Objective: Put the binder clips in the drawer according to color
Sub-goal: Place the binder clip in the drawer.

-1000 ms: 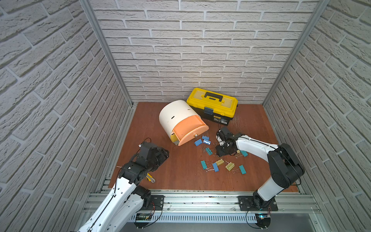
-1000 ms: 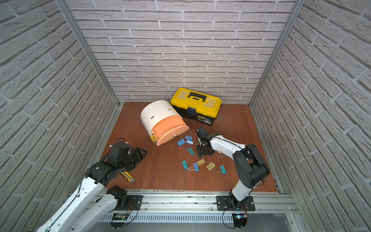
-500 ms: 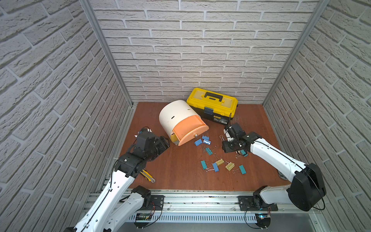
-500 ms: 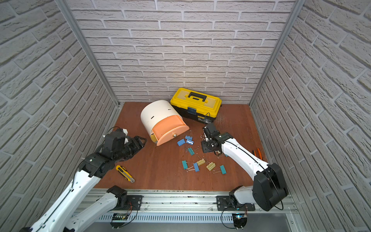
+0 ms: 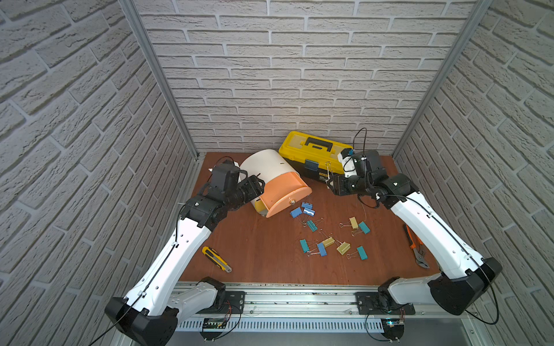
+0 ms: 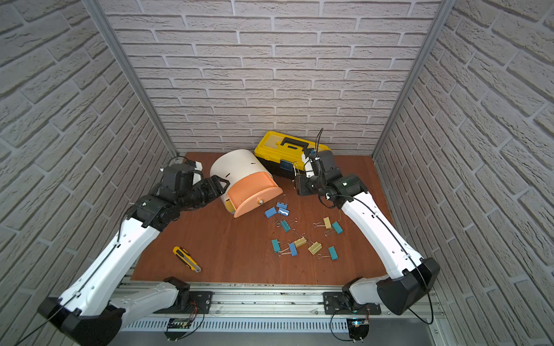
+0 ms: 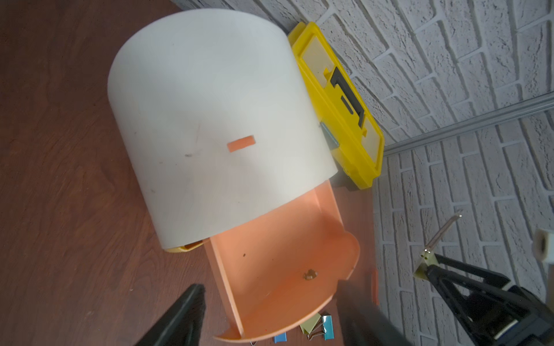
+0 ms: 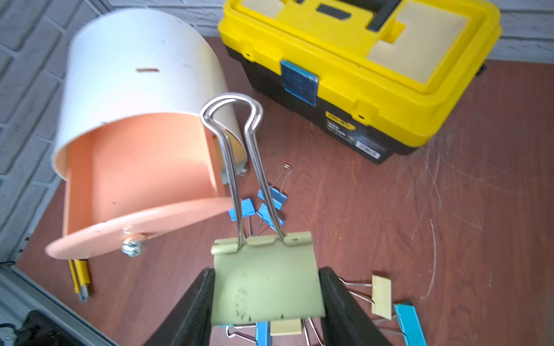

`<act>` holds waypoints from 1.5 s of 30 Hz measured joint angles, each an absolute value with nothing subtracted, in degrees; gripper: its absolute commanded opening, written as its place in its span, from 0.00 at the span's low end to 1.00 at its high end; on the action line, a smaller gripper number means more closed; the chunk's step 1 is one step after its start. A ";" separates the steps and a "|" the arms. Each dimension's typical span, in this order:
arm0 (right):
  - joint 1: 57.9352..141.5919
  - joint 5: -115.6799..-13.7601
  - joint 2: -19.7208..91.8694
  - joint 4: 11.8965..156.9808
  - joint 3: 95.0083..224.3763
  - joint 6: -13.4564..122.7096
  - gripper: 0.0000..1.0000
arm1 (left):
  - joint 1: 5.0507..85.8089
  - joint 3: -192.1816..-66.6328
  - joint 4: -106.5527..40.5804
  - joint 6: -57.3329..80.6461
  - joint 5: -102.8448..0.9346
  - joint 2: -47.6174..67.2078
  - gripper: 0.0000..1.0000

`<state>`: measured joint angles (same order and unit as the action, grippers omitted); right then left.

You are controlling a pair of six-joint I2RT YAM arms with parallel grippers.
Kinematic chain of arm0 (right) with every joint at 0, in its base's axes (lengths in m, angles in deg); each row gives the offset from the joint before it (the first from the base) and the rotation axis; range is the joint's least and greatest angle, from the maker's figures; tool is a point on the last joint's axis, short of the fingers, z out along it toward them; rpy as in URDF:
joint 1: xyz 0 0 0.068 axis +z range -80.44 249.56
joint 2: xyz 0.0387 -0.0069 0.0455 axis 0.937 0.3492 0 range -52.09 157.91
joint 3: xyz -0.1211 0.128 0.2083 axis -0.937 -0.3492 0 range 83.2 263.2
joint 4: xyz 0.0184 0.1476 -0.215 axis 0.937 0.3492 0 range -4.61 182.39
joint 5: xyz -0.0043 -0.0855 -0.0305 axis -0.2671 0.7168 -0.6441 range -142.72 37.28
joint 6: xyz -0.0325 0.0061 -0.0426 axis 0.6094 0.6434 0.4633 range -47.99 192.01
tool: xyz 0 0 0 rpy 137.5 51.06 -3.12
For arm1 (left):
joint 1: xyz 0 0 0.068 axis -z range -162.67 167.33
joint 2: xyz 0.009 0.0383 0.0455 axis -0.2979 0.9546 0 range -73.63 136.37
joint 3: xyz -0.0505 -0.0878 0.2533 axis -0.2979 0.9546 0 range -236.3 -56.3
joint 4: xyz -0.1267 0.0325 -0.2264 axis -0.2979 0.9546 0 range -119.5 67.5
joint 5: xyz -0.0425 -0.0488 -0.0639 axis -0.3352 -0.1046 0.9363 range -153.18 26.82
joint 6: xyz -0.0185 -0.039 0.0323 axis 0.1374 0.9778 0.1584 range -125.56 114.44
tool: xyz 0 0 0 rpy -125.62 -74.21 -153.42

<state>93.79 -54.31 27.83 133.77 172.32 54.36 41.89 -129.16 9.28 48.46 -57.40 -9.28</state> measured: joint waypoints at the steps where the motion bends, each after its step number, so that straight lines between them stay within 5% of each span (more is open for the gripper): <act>1: 93.92 -55.29 29.03 133.90 174.25 54.14 0.43 | 41.89 -129.71 8.97 48.13 -56.77 -8.36 0.73; 19: 106.27 -62.04 48.38 138.32 198.55 52.48 0.42 | 35.57 -126.96 7.82 48.43 -52.16 -9.25 0.72; 33: 111.82 -60.45 54.45 140.90 200.65 53.84 0.43 | 33.45 -121.80 8.28 49.61 -51.46 -14.78 0.73; 45: 112.00 -58.48 54.47 141.64 200.67 55.08 0.64 | 33.45 -121.58 8.34 49.77 -51.24 -14.76 0.73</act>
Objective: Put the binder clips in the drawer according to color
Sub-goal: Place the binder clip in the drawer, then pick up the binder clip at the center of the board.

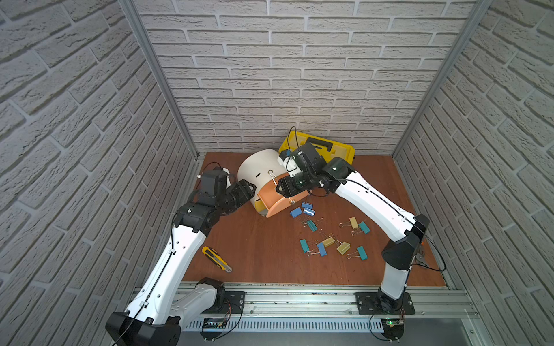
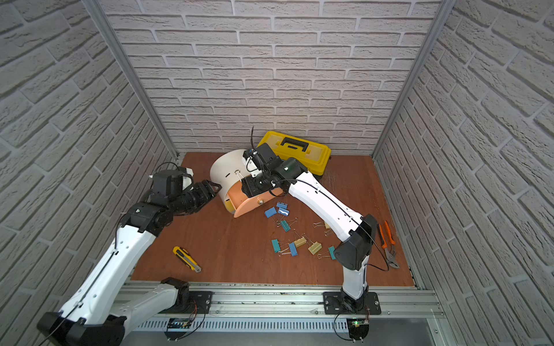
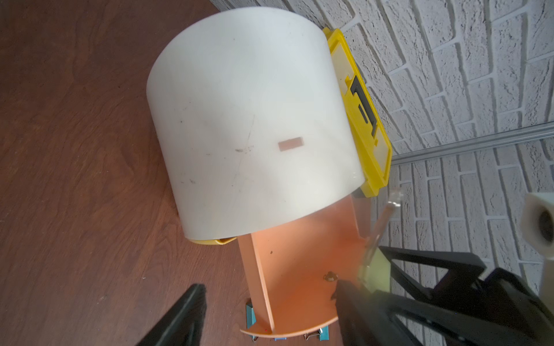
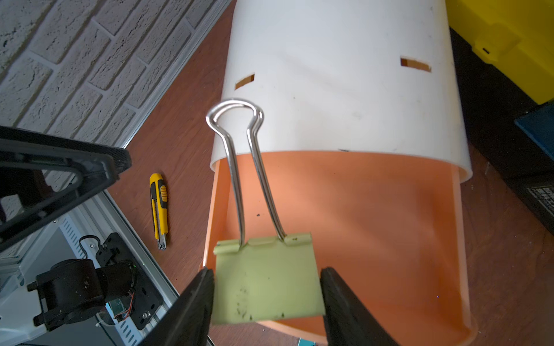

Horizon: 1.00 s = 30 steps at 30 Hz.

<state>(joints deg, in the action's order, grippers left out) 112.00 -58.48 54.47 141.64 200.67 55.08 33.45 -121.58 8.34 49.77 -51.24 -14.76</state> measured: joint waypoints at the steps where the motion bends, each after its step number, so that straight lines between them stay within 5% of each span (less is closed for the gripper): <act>1: 112.00 -58.33 54.47 141.62 200.67 55.10 0.65 | 33.45 -121.58 8.36 49.77 -51.22 -14.72 0.73; 17: 111.32 -54.20 52.90 141.44 202.03 55.98 0.68 | 33.45 -121.58 8.65 49.70 -51.09 -14.63 0.73; 30: 102.99 -51.66 34.08 137.77 178.49 52.70 0.68 | 33.45 -115.44 10.85 50.10 -51.31 -20.20 0.72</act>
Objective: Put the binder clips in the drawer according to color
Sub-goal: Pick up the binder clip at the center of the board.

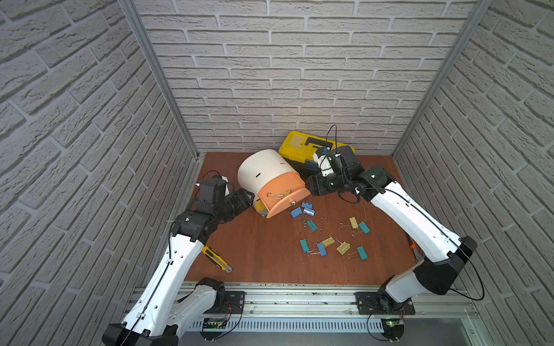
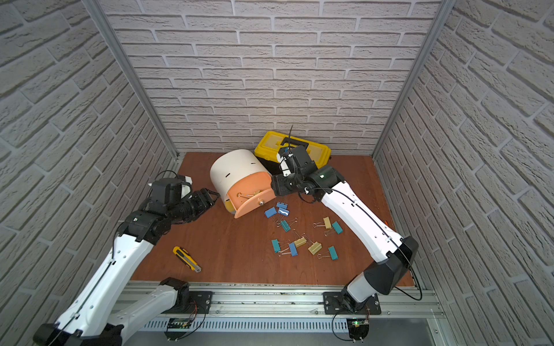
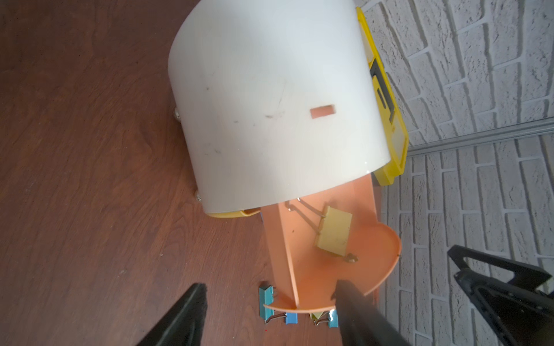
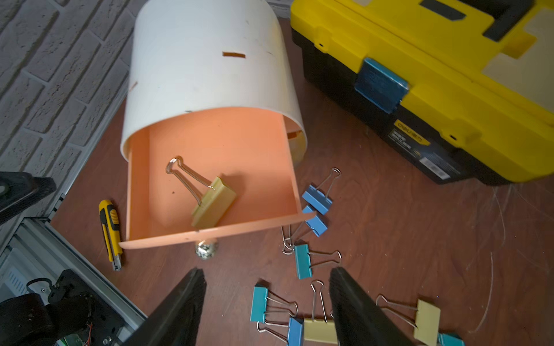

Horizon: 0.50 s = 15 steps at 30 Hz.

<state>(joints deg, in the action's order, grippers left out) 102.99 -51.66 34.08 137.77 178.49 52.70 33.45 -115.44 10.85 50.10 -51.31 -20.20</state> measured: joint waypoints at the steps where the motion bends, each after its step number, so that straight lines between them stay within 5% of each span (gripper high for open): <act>1: 102.51 -51.46 32.53 137.40 176.06 52.20 0.68 | 33.47 -114.13 10.88 50.31 -51.33 -20.97 0.72; 15: 100.37 -48.21 19.20 136.44 145.66 44.37 0.73 | 35.50 -92.62 10.68 58.62 -51.98 -35.85 0.71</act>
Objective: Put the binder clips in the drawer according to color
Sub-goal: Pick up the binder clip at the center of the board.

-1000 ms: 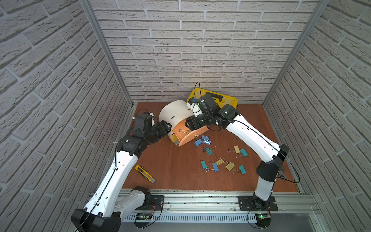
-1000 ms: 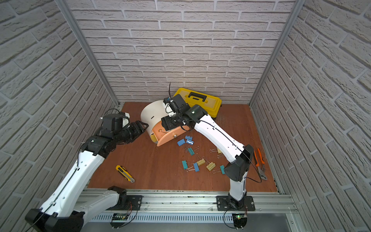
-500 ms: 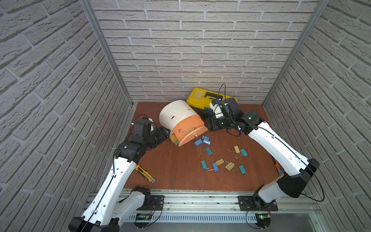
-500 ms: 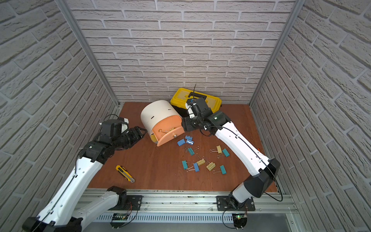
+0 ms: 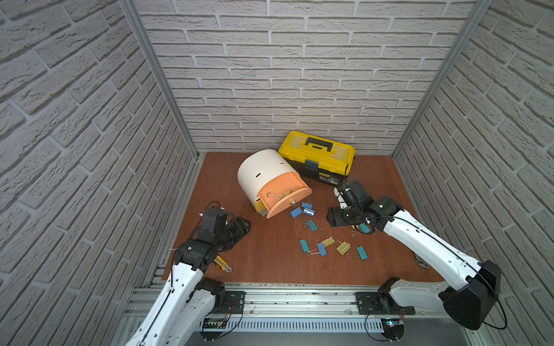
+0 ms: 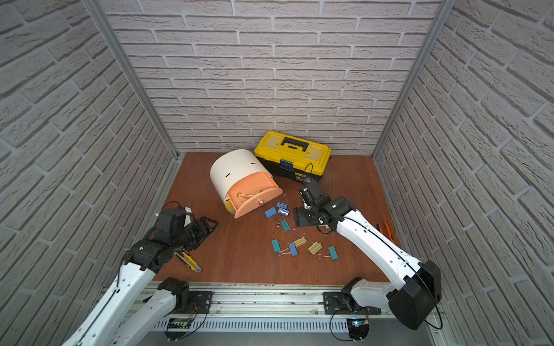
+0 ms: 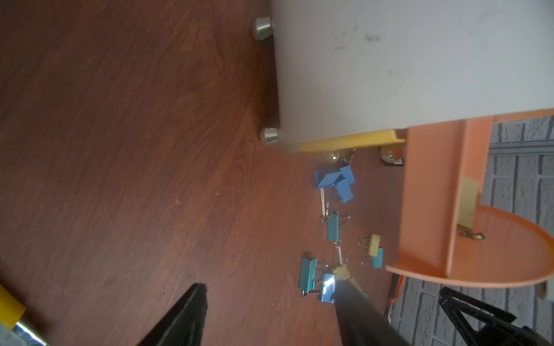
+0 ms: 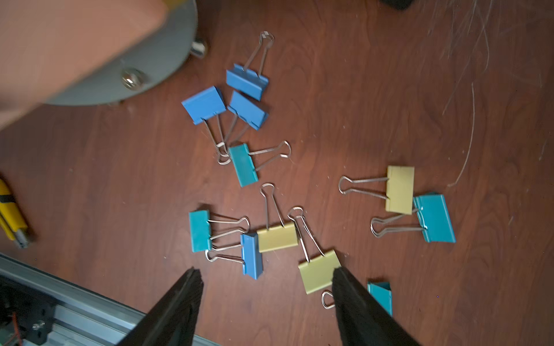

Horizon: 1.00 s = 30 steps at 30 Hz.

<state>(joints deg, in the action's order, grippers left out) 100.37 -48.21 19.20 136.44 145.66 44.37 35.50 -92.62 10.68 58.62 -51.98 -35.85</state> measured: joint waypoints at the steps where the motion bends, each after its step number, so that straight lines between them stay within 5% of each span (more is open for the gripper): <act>1: 100.17 -48.03 18.96 136.15 143.60 44.02 0.73 | 36.49 -91.02 10.44 59.56 -52.38 -36.71 0.71; 16: 98.03 -47.99 23.87 129.38 128.04 41.29 0.78 | 55.50 -78.26 8.73 72.65 -61.42 -44.92 0.71; 30: 97.46 -47.95 28.88 122.89 126.10 43.48 0.78 | 58.30 -78.41 7.77 74.09 -63.94 -43.37 0.71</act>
